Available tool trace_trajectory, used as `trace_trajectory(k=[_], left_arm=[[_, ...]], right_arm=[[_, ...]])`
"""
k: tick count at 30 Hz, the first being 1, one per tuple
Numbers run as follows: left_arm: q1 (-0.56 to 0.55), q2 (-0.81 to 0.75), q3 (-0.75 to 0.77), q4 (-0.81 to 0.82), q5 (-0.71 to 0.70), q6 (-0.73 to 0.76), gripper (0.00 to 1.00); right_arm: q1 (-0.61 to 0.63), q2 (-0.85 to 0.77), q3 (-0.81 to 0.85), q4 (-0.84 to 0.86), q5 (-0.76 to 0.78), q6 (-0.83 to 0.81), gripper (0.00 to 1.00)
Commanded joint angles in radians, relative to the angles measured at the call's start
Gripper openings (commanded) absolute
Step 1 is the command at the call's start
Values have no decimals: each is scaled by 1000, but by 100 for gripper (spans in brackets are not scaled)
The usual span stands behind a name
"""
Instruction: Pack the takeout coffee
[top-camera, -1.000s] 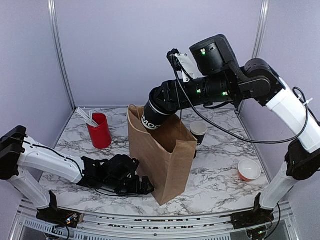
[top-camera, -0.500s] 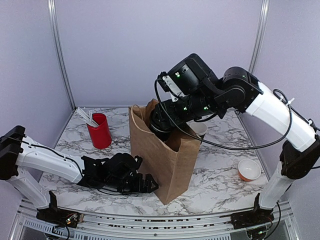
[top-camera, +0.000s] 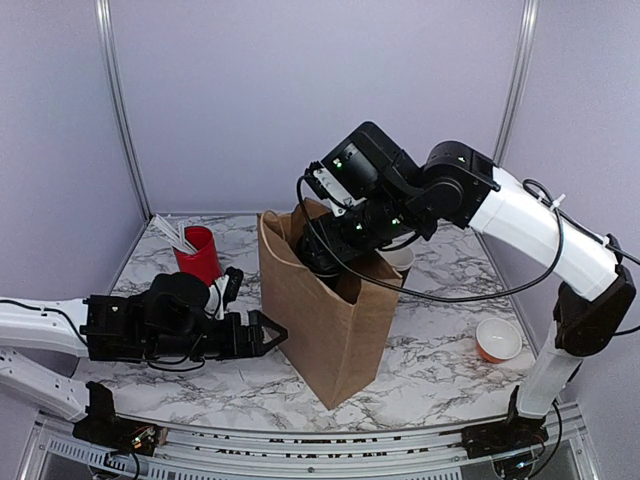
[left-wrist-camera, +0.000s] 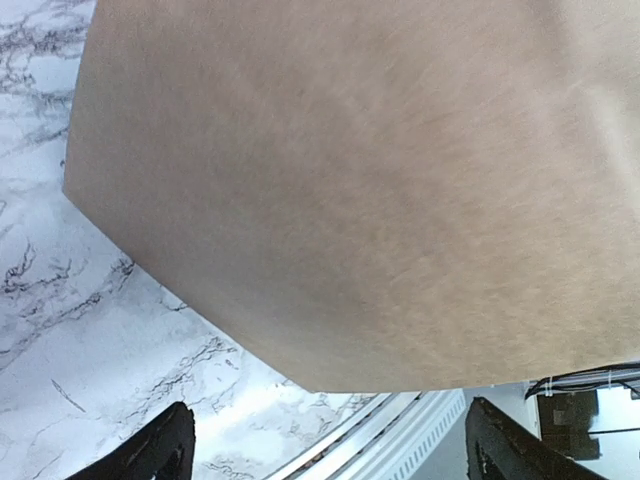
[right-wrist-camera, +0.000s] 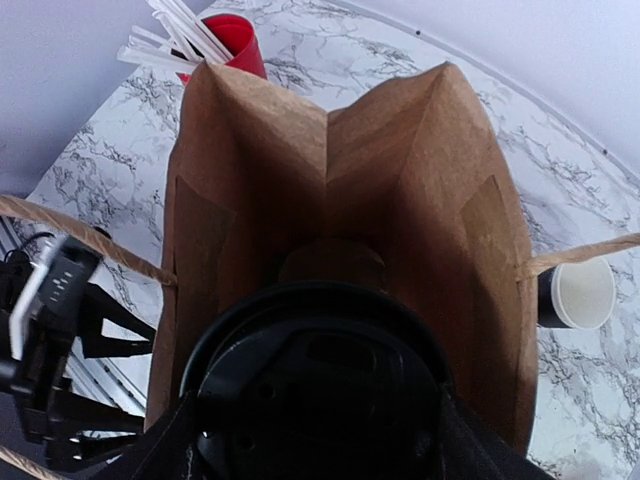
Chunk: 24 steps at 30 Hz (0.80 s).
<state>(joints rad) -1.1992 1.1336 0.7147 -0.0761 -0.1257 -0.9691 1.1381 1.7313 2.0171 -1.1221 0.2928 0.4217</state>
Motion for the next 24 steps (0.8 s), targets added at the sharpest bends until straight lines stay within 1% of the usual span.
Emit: trace_trajectory(k=[1, 5, 10, 14, 21, 24], left_arm=[[-4, -127, 69, -74, -73, 67, 91], [-4, -206, 125, -72, -92, 99, 86], [-4, -216, 206, -62, -66, 134, 81], [-3, -225, 241, -36, -55, 148, 78], [-4, -182, 304, -20, -102, 175, 75], [-4, -146, 343, -16, -130, 185, 71]], right_arm=[[-10, 26, 29, 12, -24, -18, 60], [-15, 33, 31, 12, -27, -21, 60], [-19, 36, 29, 13, -27, -22, 60], [-22, 39, 28, 14, -27, -24, 60], [-21, 46, 26, 15, -29, -27, 60], [-21, 50, 28, 15, -29, -29, 60]])
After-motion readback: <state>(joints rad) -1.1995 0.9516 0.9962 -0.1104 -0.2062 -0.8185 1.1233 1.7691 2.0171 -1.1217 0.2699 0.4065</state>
